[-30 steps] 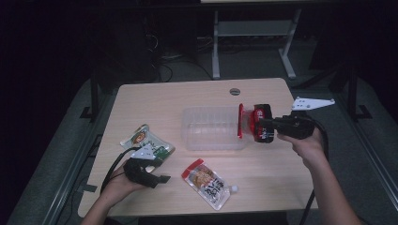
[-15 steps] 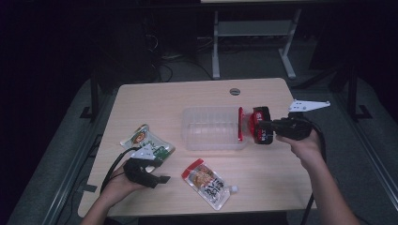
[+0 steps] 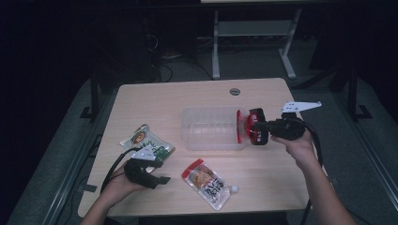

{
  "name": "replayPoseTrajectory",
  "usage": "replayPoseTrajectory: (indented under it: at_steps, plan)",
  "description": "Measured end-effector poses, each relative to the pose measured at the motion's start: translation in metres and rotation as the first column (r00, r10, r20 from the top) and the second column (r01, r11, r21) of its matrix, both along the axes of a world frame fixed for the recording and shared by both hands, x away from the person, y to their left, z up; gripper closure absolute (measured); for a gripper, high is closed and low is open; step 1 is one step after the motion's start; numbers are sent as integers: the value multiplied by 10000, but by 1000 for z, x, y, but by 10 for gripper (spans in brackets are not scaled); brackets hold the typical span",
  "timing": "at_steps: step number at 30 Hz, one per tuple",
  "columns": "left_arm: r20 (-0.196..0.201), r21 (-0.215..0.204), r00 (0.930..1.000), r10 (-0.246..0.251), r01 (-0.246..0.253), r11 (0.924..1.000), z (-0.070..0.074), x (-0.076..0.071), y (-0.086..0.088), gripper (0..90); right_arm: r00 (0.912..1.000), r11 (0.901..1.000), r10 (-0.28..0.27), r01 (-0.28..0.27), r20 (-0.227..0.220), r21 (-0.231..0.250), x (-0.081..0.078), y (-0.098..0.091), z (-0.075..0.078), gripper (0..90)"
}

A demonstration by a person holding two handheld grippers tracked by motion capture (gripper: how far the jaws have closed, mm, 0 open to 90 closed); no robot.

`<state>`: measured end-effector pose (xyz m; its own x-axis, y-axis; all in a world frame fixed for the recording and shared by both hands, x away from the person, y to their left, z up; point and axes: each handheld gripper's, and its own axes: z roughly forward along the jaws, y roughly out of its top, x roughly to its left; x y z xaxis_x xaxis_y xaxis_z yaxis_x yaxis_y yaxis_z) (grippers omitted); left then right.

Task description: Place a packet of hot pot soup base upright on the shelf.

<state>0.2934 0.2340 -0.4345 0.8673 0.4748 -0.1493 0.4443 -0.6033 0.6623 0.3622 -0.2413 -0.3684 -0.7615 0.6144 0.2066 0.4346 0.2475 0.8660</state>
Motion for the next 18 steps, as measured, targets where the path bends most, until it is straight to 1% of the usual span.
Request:
replayPoseTrajectory:
  at_steps: [4, 6, 9, 13, 18]
  plan:
    - [62, 100, 9999, -91, 90, 9999, 0, 0, 0, 285, 10000, 10000, 3, -3, -52, 5, 3, 2, -1, 899]
    - [-18, 61, 10000, -65, 65, 10000, 0, 0, -1, 285, 9999, 10000, -25, 24, -103, -58, 6, 4, -3, 899]
    - [44, 126, 9999, -146, 146, 9998, 0, 0, -1, 285, 9999, 9999, -7, 5, -171, -157, 10, 7, -6, 899]
    - [-35, 66, 9999, -104, 105, 9999, -1, 0, -1, 285, 9997, 9999, -36, 33, -232, -149, 15, 11, -8, 899]
    - [-61, 35, 9999, -125, 125, 9999, -1, -1, -2, 285, 9992, 9994, -64, 51, -386, -352, 22, 16, -14, 898]
